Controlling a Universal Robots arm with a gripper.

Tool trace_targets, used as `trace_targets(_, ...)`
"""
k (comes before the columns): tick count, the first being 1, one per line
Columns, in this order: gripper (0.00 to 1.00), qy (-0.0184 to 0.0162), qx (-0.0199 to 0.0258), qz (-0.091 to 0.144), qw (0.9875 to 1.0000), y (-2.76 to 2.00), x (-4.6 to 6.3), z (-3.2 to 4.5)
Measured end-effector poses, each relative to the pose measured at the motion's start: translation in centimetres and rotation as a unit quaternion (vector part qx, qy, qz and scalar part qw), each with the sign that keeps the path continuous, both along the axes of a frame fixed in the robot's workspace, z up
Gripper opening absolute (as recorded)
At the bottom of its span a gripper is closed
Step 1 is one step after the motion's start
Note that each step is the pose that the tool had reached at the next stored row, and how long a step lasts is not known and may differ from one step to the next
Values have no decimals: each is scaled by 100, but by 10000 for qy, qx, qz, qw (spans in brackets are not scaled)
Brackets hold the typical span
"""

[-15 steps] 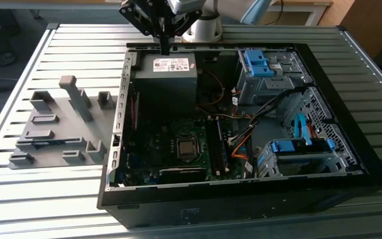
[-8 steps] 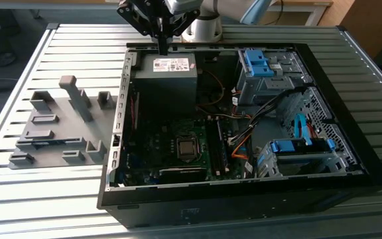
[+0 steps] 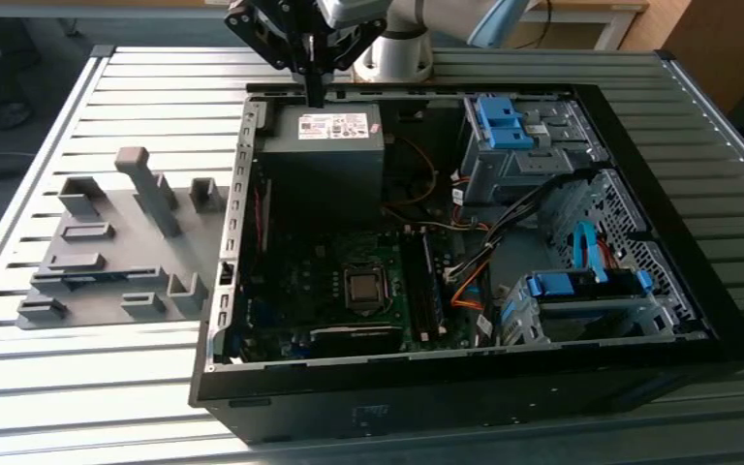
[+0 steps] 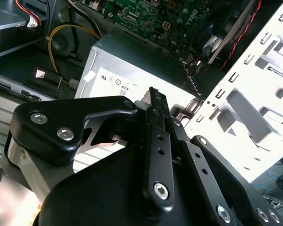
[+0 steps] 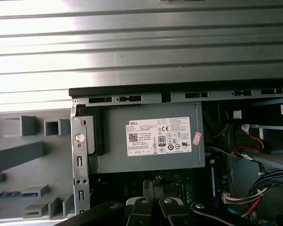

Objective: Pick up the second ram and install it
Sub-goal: 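Reach for the second ram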

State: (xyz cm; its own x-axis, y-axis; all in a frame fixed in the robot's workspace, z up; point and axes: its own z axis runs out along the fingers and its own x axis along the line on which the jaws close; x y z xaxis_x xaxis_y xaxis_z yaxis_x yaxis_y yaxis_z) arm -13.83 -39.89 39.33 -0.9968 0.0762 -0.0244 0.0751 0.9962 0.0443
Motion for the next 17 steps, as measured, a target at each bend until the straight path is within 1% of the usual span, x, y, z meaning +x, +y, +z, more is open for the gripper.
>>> trace_targets(16,11,0,0,0,10000,0,-66,0)
trace_targets(17,11,0,0,-1,10000,0,-107,0)
